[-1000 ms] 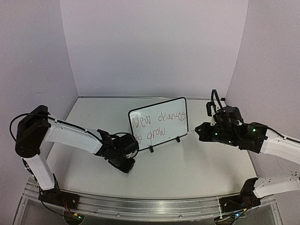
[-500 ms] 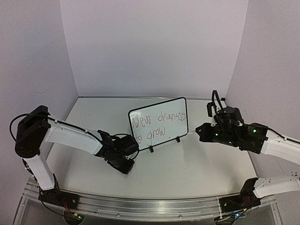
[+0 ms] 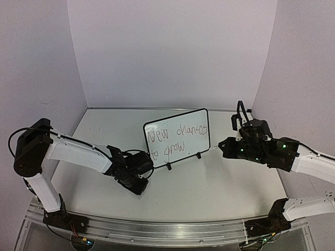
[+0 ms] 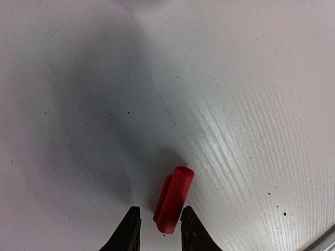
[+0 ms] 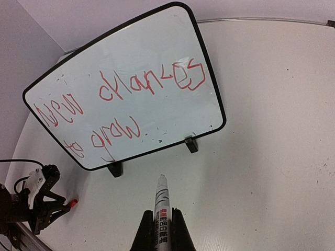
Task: Write a sentence on the whiteboard
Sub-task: Pick up the pen cap from the center of the board.
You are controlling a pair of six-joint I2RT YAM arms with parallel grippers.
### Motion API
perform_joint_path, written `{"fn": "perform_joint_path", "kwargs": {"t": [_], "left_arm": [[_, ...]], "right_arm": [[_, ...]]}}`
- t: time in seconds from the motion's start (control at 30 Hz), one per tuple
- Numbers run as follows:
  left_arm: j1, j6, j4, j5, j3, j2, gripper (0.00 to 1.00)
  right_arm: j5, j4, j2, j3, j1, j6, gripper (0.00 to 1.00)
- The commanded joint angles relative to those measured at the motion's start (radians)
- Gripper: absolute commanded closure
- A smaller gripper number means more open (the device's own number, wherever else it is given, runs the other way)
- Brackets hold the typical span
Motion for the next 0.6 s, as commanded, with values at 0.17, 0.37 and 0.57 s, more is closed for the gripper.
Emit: {"fn": "perform_joint_path", "kwargs": {"t": [0.17, 0.37, 0.57], "left_arm": [[-0.005, -0.019, 0.013, -0.003, -0.026, -0.032, 0.79], [-0.005, 0.007, 0.053, 0.031, -0.033, -0.025, 0.8], [-0.005, 0.018, 0.055, 0.037, -0.036, -0.014, 0.87]], "right_arm": [[0.012, 0.002, -0.013, -0.007, -0.002, 0.007, 1.0], [0.011, 0.002, -0.008, -0.006, -0.002, 0.008, 1.0], [0.003, 0.002, -0.001, -0.002, -0.002, 0.015, 1.0]]}}
